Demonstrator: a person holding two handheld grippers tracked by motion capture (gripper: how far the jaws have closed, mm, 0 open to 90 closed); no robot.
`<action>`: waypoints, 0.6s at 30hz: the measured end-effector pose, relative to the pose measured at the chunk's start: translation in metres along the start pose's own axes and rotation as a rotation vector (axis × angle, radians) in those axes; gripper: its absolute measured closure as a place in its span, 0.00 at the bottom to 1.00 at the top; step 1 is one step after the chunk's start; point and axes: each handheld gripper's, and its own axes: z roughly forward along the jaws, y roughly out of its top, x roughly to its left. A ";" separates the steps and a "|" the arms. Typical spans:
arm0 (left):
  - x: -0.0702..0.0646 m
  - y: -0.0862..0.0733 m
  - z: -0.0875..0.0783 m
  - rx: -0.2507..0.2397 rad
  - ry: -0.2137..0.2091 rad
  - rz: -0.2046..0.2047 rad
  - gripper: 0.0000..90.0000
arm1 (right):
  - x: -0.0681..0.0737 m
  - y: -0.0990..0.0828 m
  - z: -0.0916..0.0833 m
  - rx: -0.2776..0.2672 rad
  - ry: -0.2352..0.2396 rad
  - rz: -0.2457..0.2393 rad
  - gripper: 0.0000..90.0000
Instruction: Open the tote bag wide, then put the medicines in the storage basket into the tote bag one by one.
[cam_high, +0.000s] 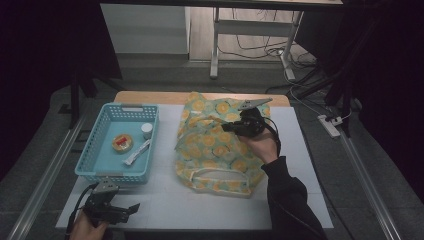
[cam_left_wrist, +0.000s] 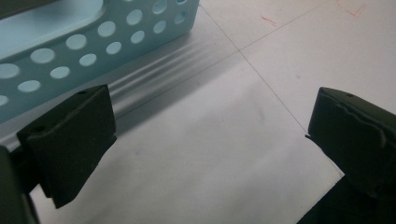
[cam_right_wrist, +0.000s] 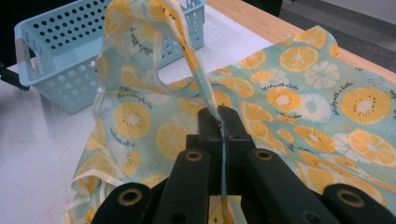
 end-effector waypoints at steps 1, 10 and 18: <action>0.000 0.000 0.000 -0.003 -0.001 -0.001 0.01 | 0.000 0.001 0.000 -0.003 -0.005 -0.002 0.99; 0.000 -0.001 -0.003 -0.024 -0.005 -0.002 0.00 | -0.004 -0.002 -0.001 -0.010 -0.018 0.013 0.99; 0.001 -0.002 -0.005 -0.048 -0.002 -0.008 0.00 | -0.005 -0.004 0.000 -0.002 -0.017 -0.001 0.99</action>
